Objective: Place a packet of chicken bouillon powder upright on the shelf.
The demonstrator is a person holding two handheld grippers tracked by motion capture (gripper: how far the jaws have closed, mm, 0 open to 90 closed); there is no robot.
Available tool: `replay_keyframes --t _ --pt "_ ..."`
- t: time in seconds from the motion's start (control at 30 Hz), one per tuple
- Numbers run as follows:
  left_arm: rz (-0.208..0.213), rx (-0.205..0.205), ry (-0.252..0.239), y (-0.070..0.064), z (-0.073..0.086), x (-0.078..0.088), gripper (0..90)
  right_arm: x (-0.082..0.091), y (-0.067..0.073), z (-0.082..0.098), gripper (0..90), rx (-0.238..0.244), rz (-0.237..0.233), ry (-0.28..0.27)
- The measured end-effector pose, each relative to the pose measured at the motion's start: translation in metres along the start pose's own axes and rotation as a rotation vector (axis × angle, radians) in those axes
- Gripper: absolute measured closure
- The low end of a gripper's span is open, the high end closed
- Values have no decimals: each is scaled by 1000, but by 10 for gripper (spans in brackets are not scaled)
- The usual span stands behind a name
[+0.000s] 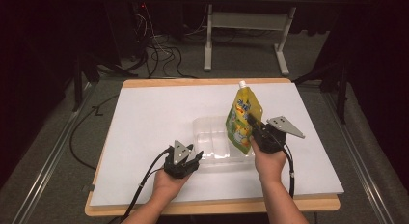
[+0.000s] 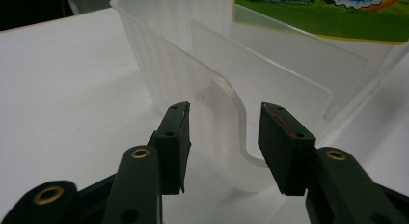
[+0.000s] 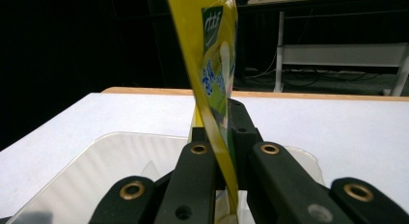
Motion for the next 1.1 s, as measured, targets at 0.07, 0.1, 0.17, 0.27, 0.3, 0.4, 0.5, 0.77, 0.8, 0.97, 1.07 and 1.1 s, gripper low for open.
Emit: replay_keyframes --t 0.07,0.1,0.17,0.27,0.3,0.4,0.5,0.77,0.8,0.97,1.07,1.1 --pt "2 -2 2 0 0 0 570 0 1 0 900 4 -1 -3" --pt "1 -4 1 0 0 0 575 -1 1 1 900 9 -1 -1" --pt "4 -2 1 0 0 1 582 -1 2 1 900 13 -4 -1" --pt "7 -2 1 0 0 1 591 -2 2 2 900 11 -8 -2" --pt "7 -3 0 0 0 1 593 -2 2 2 900 12 -7 -2" --pt "6 -5 -1 -1 0 1 597 -3 3 3 900 13 -9 -6" --pt "9 -5 -2 -1 -1 2 605 -4 3 6 900 11 -9 -9" --pt "4 -2 -7 0 -2 2 642 -8 7 14 900 19 -22 2" --pt "4 2 -7 1 -2 2 647 -8 7 14 898 21 -26 3" --pt "4 0 -6 1 -2 3 652 -8 8 15 889 14 -33 8" --pt "8 5 -6 1 -2 3 653 -9 8 16 883 9 -39 12" --pt "9 5 -5 1 -2 3 653 -9 8 17 881 6 -42 12"
Point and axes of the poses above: each handheld gripper's, and its own axes: x roughly backward along the jaws, z roughly out of its underside, y roughly to its left, the point moved 2 cm from there along -x, roughly forward along the jaws, and after that the axes turned 10 degrees about -z, right-handed, at the moved point
